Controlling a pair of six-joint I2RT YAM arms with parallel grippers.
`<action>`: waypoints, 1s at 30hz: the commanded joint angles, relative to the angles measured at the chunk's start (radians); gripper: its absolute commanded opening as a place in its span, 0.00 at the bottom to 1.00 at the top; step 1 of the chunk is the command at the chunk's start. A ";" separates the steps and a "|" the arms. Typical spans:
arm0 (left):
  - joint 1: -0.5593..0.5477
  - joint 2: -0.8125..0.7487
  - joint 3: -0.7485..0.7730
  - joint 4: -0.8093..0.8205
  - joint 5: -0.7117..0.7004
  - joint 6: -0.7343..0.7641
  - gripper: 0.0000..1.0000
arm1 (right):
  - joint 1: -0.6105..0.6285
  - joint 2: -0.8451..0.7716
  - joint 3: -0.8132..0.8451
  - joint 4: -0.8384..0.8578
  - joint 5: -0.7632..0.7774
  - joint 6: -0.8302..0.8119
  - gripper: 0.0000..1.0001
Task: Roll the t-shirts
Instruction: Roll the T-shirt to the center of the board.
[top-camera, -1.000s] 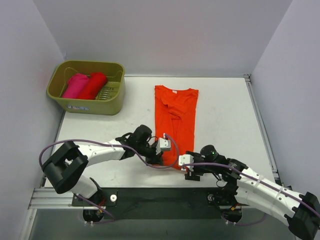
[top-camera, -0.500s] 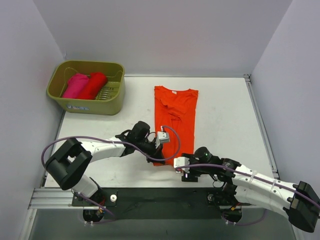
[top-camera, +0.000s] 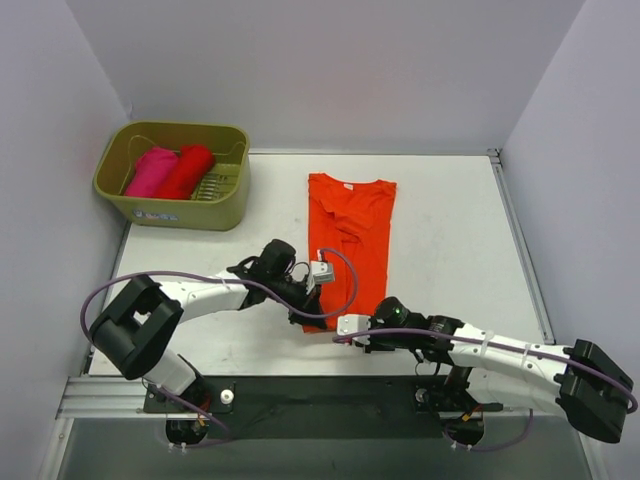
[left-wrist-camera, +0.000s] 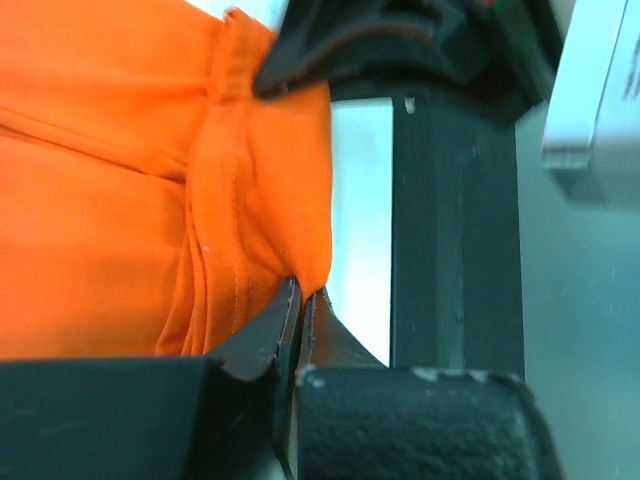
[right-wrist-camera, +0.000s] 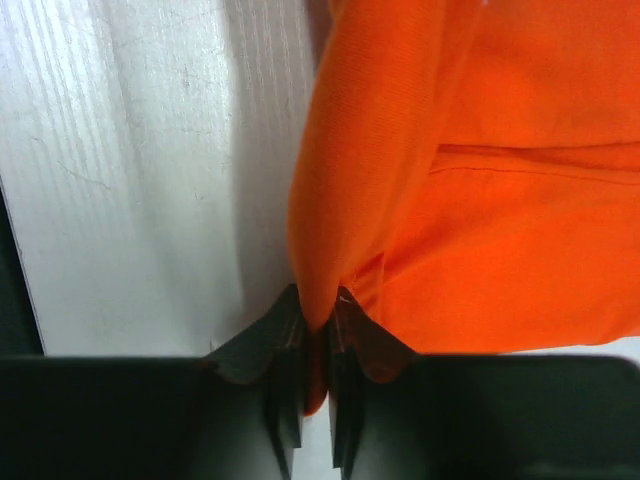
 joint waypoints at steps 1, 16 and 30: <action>0.006 0.005 0.086 -0.214 0.086 0.205 0.00 | -0.029 -0.033 0.073 -0.108 -0.027 0.021 0.07; 0.087 0.428 0.589 -1.269 0.321 0.931 0.00 | -0.411 0.065 0.314 -0.624 -0.565 -0.175 0.03; 0.121 0.690 0.830 -1.606 0.335 1.154 0.01 | -0.646 0.724 0.752 -1.256 -0.839 -0.738 0.06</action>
